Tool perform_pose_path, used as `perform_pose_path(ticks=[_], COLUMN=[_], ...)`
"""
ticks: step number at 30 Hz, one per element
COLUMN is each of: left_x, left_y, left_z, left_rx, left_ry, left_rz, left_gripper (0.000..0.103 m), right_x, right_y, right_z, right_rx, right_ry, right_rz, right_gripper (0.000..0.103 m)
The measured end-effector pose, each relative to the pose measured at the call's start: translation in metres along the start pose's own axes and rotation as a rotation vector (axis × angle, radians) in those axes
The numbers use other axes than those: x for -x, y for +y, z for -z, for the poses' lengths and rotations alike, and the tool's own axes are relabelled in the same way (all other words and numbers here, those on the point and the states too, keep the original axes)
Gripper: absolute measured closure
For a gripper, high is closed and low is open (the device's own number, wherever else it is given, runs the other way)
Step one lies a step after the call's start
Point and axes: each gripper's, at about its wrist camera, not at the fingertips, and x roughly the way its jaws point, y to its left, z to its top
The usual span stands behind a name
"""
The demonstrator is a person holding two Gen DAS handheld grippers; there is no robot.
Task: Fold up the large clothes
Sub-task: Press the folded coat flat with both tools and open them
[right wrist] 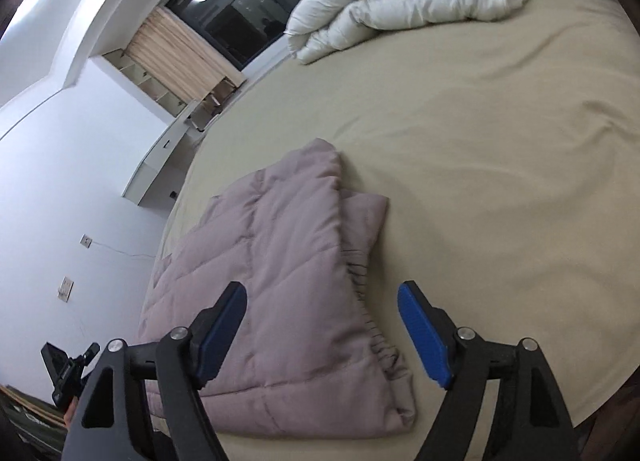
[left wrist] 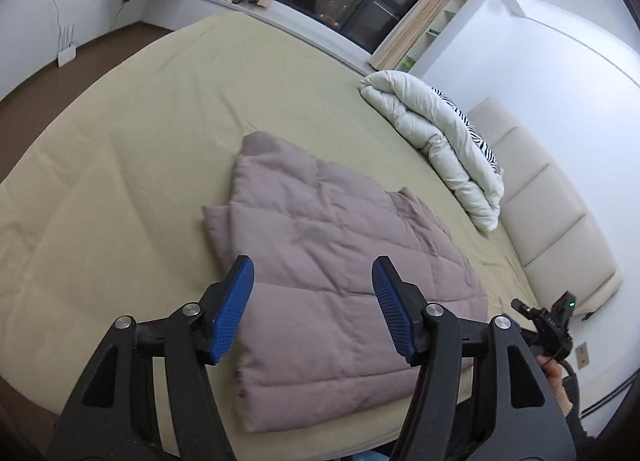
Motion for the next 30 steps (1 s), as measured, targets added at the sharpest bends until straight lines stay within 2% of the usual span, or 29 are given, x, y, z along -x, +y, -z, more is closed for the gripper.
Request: perform_pose_path(ticks=[1, 2, 6, 8, 10, 13, 18, 21, 22, 24, 25, 27, 30], left_x=[-0.002, -0.006, -0.039, -0.061, -0.082, -0.092, -0.087, -0.068, -0.059, -0.031, -0.019, 0.006, 0.045], left_y=[-0.015, -0.024, -0.050, -0.037, -0.004, 0.022, 0.033, 0.039, 0.037, 0.025, 0.017, 0.002, -0.031], left_z=[0.005, -0.006, 0.010, 0.020, 0.032, 0.045, 0.054, 0.053, 0.052, 0.048, 0.047, 0.044, 0.038], left_rx=[-0.021, -0.034, -0.085, -0.097, -0.088, -0.084, -0.104, -0.080, -0.084, -0.116, -0.154, -0.216, -0.273], left_ry=[-0.002, 0.001, 0.069, 0.116, 0.166, 0.180, 0.162, 0.149, 0.137, 0.101, 0.077, 0.031, -0.081], left_rz=[0.017, 0.035, 0.041, -0.017, -0.056, -0.018, 0.020, -0.022, -0.037, -0.073, -0.102, -0.173, -0.231], left_gripper=[0.041, 0.041, 0.040, 0.040, 0.041, 0.041, 0.041, 0.040, 0.040, 0.040, 0.040, 0.036, 0.020], right_x=[0.001, -0.002, -0.013, -0.026, -0.044, -0.065, -0.064, -0.042, -0.029, -0.011, 0.000, 0.023, 0.045], right_y=[0.012, 0.029, 0.056, 0.062, 0.066, 0.053, 0.002, -0.026, -0.037, -0.049, -0.052, -0.044, -0.009], right_z=[-0.001, -0.002, 0.009, 0.019, 0.035, 0.056, 0.061, 0.059, 0.057, 0.049, 0.046, 0.037, 0.027], right_rx=[0.030, 0.064, 0.089, 0.075, 0.085, 0.041, -0.066, -0.111, -0.125, -0.156, -0.157, -0.096, 0.066], right_ry=[-0.002, -0.002, 0.066, 0.128, 0.196, 0.274, 0.240, 0.190, 0.159, 0.099, 0.064, -0.001, -0.071], right_rz=[-0.003, -0.020, -0.175, -0.245, -0.259, -0.271, -0.369, -0.339, -0.299, -0.201, -0.139, -0.064, 0.055], right_gripper=[0.021, 0.018, 0.015, 0.015, 0.015, 0.015, 0.042, 0.041, 0.040, 0.019, 0.016, 0.015, 0.015])
